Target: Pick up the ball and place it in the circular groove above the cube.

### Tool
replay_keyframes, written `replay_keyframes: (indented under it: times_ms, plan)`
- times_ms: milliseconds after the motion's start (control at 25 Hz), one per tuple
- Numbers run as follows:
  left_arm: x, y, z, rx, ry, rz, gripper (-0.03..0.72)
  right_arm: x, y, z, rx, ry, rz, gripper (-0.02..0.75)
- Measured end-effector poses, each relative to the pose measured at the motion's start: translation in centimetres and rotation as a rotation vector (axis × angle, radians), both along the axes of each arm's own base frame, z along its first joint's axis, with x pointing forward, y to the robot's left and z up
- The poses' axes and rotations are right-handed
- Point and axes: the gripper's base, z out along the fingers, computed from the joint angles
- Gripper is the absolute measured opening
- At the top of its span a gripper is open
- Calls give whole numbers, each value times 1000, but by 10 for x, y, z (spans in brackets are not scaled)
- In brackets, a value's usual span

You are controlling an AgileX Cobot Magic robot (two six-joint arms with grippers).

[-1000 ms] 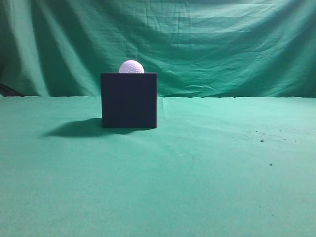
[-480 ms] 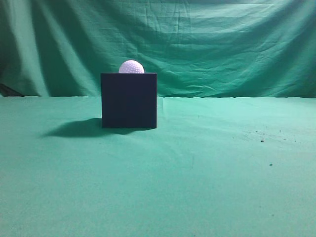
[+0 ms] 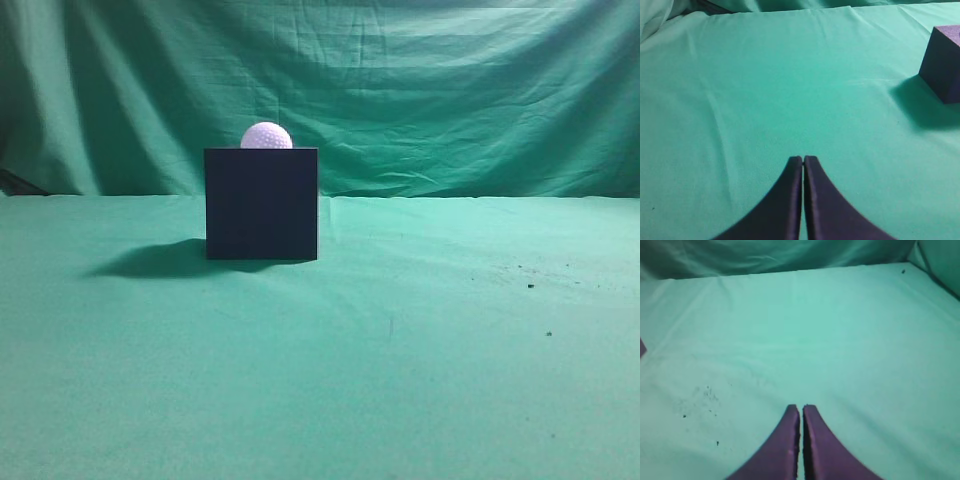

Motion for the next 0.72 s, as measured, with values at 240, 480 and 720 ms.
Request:
replay_keyframes:
  times_ms: [240,480,720]
  plan:
    - [0,0,0,0,0,0,0,0,-1,-7,4,22,-19,0]
    - [0,0,0,0,0,0,0,0,-1,-7,2,22,-19,0]
    - [0,0,0,0,0,0,0,0,-1,-7,2,22,-19,0]
